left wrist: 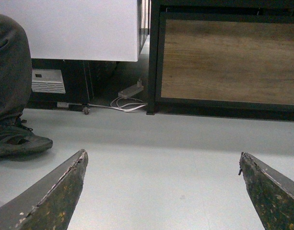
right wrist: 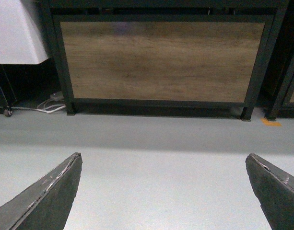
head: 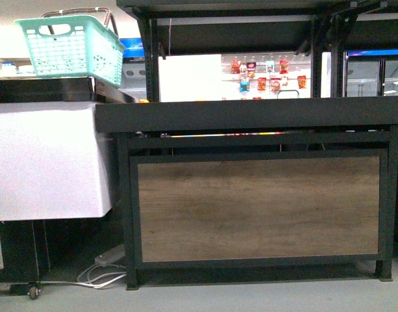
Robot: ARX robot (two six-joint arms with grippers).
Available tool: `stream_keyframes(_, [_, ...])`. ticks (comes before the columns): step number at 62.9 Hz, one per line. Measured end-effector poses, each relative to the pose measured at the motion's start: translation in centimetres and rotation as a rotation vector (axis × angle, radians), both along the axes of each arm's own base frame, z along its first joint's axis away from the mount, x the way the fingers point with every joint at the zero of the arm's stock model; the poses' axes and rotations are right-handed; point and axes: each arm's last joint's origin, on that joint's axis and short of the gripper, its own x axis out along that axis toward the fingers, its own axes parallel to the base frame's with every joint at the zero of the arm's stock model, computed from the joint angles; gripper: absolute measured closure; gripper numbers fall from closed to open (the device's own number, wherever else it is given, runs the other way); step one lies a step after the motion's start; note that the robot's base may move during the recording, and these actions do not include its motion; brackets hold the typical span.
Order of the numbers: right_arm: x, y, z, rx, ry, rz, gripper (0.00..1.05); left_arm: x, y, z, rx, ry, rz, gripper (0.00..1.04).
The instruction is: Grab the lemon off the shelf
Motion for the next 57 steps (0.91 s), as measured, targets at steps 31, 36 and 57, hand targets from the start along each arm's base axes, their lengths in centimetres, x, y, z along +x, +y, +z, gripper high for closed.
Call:
stream_keyframes(31, [0.0, 0.0, 0.0, 0.0, 0.0, 0.0, 0.02, 0.0, 0.0, 0.0, 0.0, 0.0, 0.0, 0.08])
stream_keyframes(36, [0.0, 0.0, 0.0, 0.0, 0.0, 0.0, 0.02, 0.0, 0.0, 0.0, 0.0, 0.0, 0.0, 0.08])
stream_keyframes(57, [0.0, 0.0, 0.0, 0.0, 0.0, 0.0, 0.02, 0.0, 0.0, 0.0, 0.0, 0.0, 0.0, 0.08])
